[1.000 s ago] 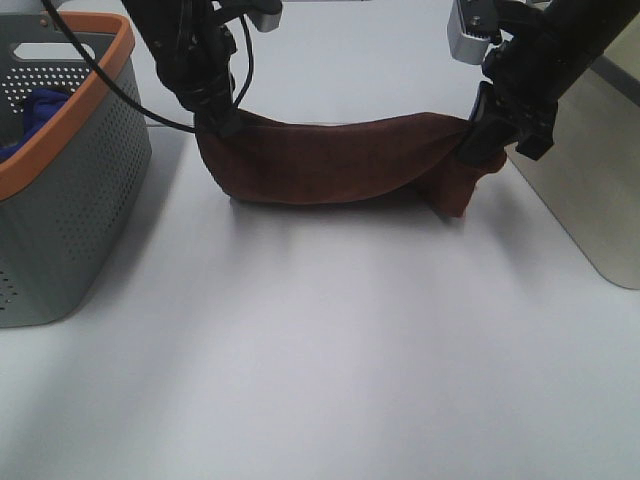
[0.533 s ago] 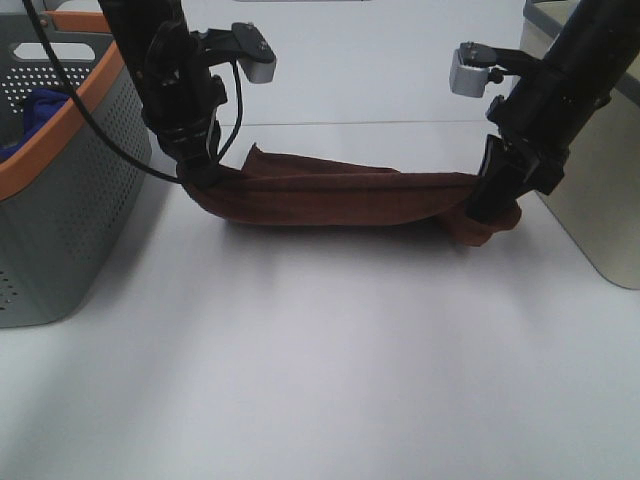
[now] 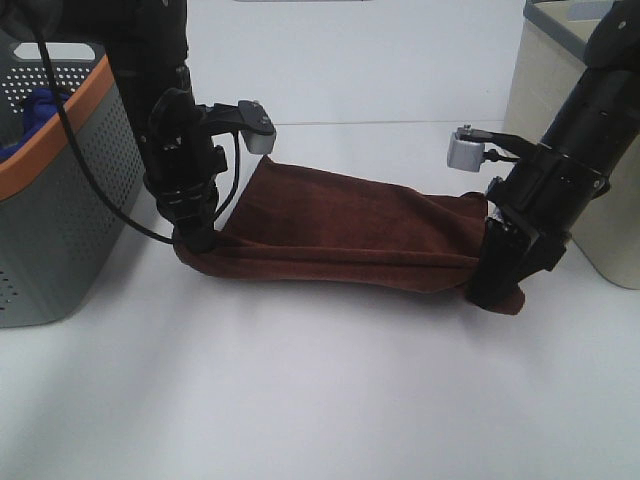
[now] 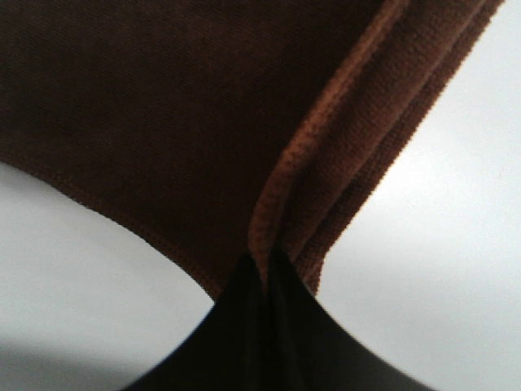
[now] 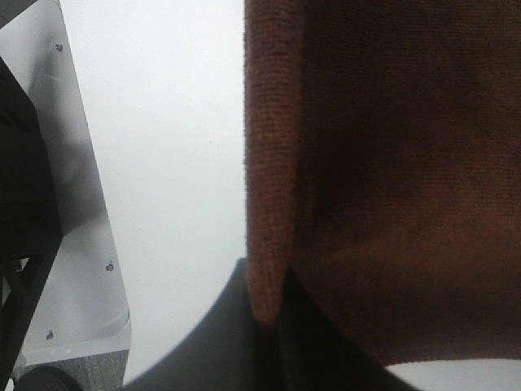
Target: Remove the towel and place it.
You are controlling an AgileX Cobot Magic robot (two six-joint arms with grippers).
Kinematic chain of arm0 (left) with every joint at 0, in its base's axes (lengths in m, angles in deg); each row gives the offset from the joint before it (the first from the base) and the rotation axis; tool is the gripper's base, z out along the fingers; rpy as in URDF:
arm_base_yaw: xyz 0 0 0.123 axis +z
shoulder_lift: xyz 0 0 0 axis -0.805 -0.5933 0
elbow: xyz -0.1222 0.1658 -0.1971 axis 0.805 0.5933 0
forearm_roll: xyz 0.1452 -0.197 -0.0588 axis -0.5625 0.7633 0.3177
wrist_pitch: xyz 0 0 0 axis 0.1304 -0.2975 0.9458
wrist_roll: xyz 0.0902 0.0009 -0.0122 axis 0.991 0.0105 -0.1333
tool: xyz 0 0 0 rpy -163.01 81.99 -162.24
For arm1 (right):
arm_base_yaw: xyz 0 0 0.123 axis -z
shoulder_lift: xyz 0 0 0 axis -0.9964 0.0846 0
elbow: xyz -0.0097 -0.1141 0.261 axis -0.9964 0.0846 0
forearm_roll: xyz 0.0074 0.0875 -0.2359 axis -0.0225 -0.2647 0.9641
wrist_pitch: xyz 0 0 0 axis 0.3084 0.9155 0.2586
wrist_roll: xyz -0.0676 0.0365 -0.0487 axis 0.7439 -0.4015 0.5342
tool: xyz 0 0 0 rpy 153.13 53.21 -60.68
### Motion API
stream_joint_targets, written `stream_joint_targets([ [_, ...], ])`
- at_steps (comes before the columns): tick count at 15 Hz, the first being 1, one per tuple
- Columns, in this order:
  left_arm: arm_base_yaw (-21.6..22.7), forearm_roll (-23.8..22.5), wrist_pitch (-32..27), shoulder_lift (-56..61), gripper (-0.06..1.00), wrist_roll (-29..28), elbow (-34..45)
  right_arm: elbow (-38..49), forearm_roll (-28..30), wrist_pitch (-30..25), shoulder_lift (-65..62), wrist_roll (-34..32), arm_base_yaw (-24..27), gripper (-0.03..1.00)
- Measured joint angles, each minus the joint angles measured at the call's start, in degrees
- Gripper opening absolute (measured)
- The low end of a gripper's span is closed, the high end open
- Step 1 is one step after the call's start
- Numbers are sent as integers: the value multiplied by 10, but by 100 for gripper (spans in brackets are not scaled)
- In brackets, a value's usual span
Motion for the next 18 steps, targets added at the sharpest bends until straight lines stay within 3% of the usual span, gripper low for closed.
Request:
stream_joint_targets([
  [5, 0, -3, -1, -4, 15, 19, 0, 45, -12, 19, 0, -7, 0, 0],
  [8, 0, 14, -2, -5, 28, 19, 10, 48, -19, 19, 0, -57, 0, 18],
  [13, 0, 16, -2, -5, 37, 14, 11, 49, -22, 62, 0, -199, 0, 81],
  [15, 0, 19, -2, -5, 37, -17, 11, 49, -27, 61, 0, -225, 0, 89],
  [18, 0, 20, 7, -5, 43, -82, 11, 49, -32, 61, -15, -288, 0, 90],
])
